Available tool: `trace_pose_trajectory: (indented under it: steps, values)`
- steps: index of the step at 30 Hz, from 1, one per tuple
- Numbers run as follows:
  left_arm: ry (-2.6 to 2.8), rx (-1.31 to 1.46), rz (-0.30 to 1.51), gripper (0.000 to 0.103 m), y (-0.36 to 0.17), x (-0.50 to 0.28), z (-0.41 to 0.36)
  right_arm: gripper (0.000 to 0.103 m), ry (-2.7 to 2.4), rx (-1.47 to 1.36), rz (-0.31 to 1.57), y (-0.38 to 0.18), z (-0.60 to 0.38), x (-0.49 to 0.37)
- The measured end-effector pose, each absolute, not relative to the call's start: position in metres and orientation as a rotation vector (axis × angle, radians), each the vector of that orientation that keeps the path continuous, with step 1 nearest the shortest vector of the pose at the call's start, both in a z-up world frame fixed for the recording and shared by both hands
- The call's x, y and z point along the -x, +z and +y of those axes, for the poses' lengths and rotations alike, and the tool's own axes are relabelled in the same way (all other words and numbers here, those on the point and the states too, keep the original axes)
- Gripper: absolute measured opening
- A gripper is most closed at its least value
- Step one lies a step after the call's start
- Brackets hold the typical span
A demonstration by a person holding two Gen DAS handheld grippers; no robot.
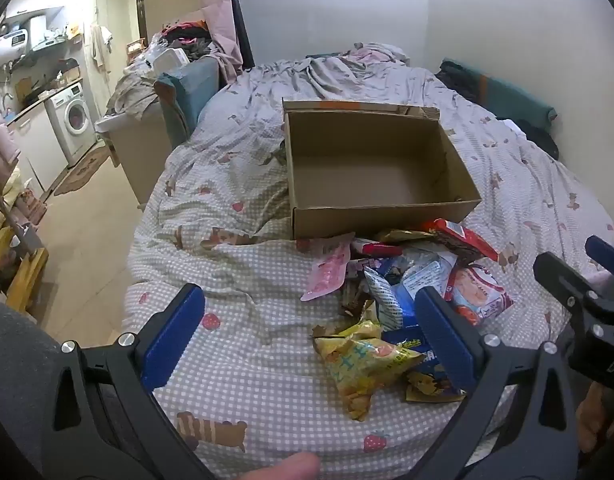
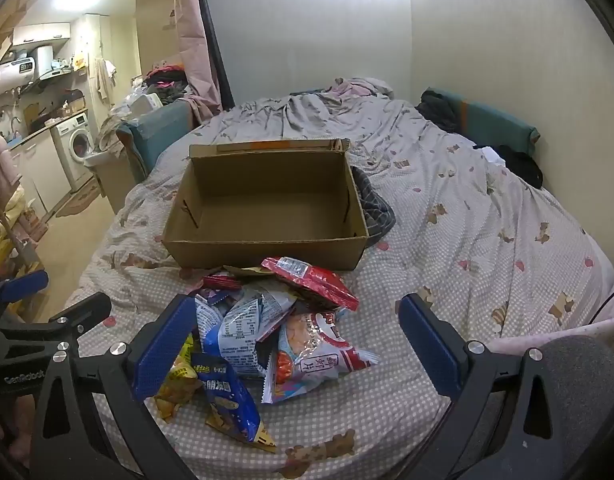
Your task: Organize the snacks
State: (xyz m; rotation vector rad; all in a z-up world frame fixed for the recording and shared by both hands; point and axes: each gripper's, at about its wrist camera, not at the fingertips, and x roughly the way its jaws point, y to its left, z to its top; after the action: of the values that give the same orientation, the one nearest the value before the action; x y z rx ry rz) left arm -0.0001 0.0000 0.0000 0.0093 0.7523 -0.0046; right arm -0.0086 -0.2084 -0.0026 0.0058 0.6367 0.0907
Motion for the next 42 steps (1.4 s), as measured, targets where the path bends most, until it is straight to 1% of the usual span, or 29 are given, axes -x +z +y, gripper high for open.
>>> trace_pose_trajectory:
  steps: [8, 42]
  values:
    - [-0.008, 0.016, 0.765, 0.103, -0.0006, -0.0007, 0.0099, 0.103, 0.09, -0.004, 0.639, -0.0032, -0.2073, 0.0087]
    - [-0.005, 0.005, 0.757, 0.103, 0.0008, 0.0001, 0.0008, 0.103, 0.087, 0.006, 0.639, -0.003, -0.2063, 0.0086]
